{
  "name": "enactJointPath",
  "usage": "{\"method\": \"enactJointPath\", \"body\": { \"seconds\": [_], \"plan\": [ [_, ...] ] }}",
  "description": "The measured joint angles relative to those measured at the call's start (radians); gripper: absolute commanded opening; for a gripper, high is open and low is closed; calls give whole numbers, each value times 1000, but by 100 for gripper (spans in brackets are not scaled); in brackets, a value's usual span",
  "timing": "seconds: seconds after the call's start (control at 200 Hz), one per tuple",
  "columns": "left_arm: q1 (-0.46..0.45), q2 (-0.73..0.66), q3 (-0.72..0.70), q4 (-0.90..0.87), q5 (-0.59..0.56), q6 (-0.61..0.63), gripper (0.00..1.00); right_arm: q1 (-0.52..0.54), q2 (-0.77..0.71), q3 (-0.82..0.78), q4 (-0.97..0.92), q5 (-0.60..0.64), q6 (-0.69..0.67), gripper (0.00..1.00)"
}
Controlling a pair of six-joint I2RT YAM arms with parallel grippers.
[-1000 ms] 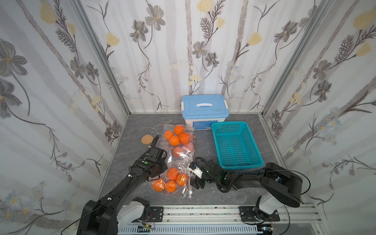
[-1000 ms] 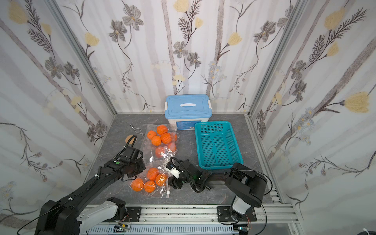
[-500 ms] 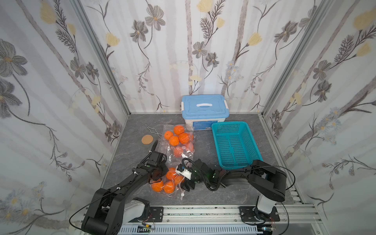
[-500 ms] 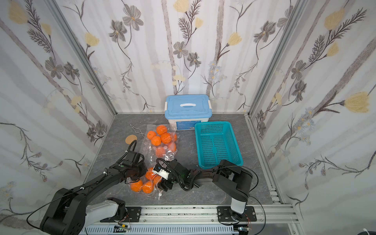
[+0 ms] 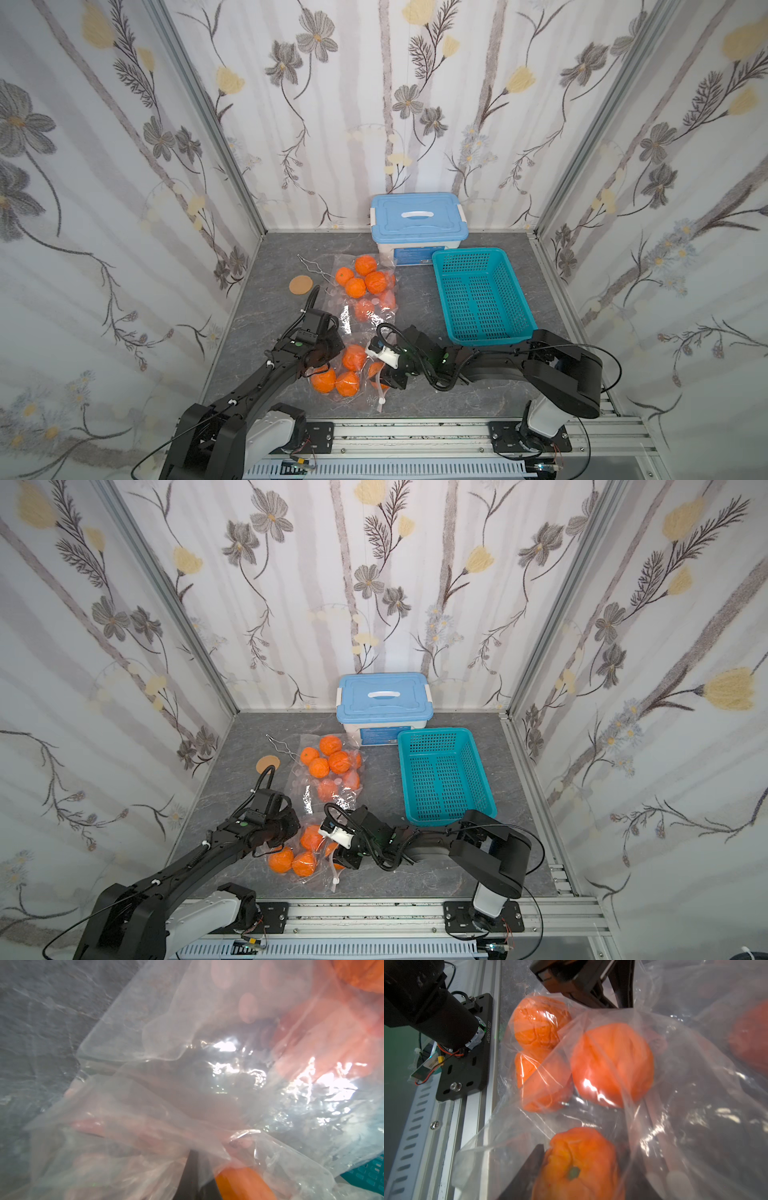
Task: Open the zip-top bag and take out the orange
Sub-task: Pick up the orange from the zipper food storage bag, then place the orange in the basket.
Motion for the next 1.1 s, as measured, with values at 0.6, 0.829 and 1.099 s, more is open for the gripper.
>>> {"method": "enactJointPath", "body": {
  "seconds": [0.6, 0.829, 1.099],
  "plan": [
    [31, -16, -39, 7, -24, -35, 0, -287, -411, -142, -2, -10, 99, 38],
    [34, -30, -44, 14, -20, -48, 0, -591, -519, -104, -25, 64, 193, 39],
    [38, -32, -44, 15, -13, -44, 0, -787, -310, 82, -63, 224, 341, 40]
  ]
}}
